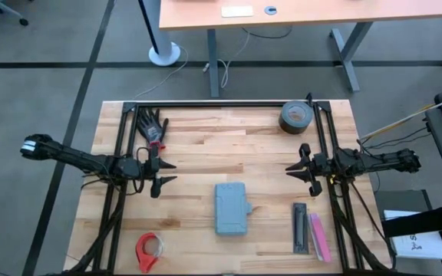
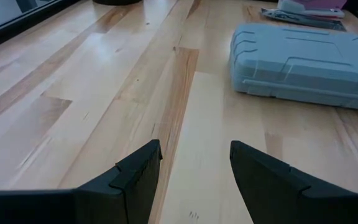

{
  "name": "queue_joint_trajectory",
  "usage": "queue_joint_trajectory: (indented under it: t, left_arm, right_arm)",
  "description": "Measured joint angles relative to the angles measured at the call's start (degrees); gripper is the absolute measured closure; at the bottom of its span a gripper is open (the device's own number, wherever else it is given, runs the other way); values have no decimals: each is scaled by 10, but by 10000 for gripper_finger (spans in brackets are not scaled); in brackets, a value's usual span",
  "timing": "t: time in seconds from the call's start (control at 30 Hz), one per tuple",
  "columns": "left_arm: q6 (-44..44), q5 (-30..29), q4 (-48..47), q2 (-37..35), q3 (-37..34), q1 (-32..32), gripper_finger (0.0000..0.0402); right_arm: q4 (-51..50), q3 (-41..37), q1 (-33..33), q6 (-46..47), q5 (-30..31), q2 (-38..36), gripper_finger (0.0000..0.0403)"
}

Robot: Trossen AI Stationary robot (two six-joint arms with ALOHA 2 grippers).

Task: Prefit tool cases
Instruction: Return to Home Position

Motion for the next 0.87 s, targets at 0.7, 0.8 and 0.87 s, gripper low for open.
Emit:
queue_joint_trajectory:
  t: [0.7, 0.8, 0.87]
  left_arm:
    - [0, 0, 0, 3, 0, 0, 200]
    - [0, 0, 0, 3, 0, 0, 200]
    - [0, 0, 0, 3, 0, 0, 200]
  right_arm:
    - [0, 0, 0, 0, 0, 0, 327]
    - [0, 0, 0, 0, 0, 0, 332]
    - [0, 0, 0, 0, 0, 0, 337]
